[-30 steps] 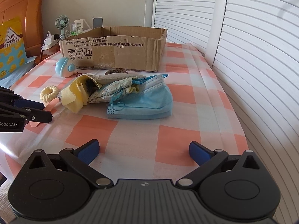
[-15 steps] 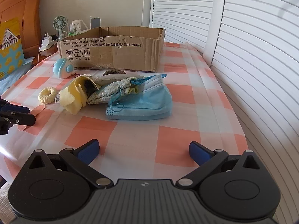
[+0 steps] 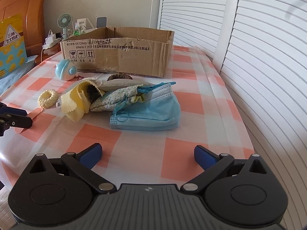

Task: Organize soft objects
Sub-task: 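Move the right tool toward the blue face mask on the pile, then grasp the blue face mask with the right gripper and lift it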

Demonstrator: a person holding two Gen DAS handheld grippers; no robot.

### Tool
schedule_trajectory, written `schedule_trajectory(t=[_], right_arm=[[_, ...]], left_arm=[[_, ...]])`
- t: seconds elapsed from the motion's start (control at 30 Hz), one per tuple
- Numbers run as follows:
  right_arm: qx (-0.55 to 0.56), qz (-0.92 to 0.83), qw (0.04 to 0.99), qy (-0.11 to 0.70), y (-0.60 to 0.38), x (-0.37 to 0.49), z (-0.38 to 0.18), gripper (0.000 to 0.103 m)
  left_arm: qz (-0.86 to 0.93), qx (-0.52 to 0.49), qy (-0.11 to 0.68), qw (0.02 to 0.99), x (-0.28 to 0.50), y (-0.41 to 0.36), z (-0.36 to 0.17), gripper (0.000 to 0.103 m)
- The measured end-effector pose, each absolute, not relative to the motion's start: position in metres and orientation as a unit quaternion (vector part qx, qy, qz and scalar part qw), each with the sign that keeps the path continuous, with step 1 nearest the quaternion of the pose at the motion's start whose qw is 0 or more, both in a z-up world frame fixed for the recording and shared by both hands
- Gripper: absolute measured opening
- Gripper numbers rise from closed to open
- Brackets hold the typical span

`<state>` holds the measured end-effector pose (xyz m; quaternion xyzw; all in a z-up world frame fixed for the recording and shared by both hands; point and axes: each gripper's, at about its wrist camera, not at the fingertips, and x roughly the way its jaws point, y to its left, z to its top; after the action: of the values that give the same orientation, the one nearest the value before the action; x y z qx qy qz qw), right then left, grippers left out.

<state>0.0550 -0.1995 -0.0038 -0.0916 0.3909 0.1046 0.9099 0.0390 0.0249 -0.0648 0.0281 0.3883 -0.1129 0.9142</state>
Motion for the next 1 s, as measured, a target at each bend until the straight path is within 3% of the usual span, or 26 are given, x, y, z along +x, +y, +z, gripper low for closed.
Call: schedule_trajectory(t=[0.73,0.83,1.0], right_arm=[[-0.145,0.175,0.900,0.372,-0.222,0.113,-0.009,0.102],[-0.150,0.198,0.896,0.368,-0.213,0.122,-0.010,0.099],[-0.159,0.234,0.889,0.361,-0.203,0.127,-0.008,0.082]], left_arm=[[-0.107,0.021,0.396,0.912,0.043,0.026,-0.064,0.020],[-0.105,0.017,0.398,0.911,0.044,0.027,-0.064,0.020],[-0.104,0.016,0.401,0.910,0.045,0.027,-0.063,0.020]])
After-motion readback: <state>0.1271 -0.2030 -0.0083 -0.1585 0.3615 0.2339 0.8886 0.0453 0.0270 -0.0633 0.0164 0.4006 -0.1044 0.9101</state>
